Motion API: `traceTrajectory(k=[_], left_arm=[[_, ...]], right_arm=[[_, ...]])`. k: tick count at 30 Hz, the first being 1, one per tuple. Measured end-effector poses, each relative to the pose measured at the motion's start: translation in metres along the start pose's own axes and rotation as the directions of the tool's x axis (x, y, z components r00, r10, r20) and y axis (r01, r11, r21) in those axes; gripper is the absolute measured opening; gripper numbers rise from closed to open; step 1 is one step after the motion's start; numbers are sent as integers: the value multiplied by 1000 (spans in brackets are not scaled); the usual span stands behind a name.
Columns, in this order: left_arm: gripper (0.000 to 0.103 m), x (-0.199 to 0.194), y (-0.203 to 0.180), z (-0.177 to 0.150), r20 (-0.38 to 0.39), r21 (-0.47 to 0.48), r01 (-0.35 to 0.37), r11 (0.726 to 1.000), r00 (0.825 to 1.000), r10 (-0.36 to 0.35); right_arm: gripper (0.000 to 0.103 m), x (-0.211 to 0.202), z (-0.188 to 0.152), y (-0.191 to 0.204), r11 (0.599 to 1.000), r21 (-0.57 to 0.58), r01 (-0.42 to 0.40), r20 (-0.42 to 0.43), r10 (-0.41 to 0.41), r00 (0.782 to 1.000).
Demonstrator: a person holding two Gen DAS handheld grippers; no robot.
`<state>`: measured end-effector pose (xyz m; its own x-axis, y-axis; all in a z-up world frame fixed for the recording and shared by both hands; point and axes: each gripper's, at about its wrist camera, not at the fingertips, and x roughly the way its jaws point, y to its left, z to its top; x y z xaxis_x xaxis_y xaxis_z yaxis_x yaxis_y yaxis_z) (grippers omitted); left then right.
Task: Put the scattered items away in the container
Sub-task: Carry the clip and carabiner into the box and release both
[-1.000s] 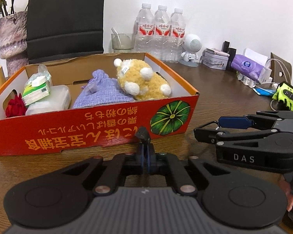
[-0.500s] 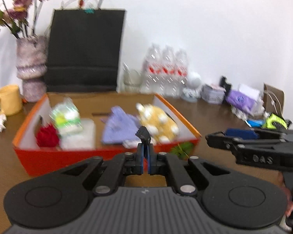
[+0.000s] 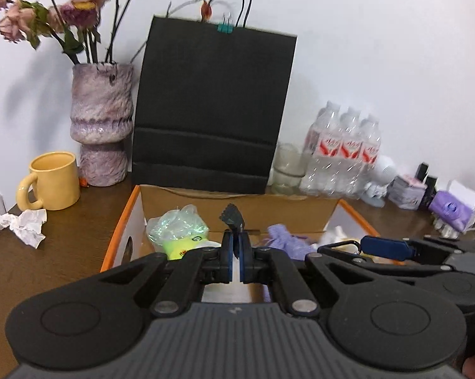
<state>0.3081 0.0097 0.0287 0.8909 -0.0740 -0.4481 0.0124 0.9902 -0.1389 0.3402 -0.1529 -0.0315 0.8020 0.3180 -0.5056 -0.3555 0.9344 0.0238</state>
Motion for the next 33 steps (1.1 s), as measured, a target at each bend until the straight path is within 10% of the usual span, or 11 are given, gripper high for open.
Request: traceTrajectory(k=[8, 13, 22, 33], left_arm=[[6, 25, 7, -3, -49, 28, -31, 999, 998, 32], [11, 22, 5, -5, -42, 39, -44, 998, 998, 45], [103, 1, 4, 4, 42, 37, -90, 995, 995, 88], [103, -18, -3, 10, 55, 47, -118, 992, 992, 115]], right_arm=[[53, 16, -1, 3, 999, -33, 16, -17, -17, 1000], [76, 10, -2, 4, 999, -35, 0, -12, 0, 1000], [100, -2, 3, -5, 1000, 5, 22, 5, -22, 1000], [103, -14, 6, -8, 999, 26, 40, -14, -40, 999]])
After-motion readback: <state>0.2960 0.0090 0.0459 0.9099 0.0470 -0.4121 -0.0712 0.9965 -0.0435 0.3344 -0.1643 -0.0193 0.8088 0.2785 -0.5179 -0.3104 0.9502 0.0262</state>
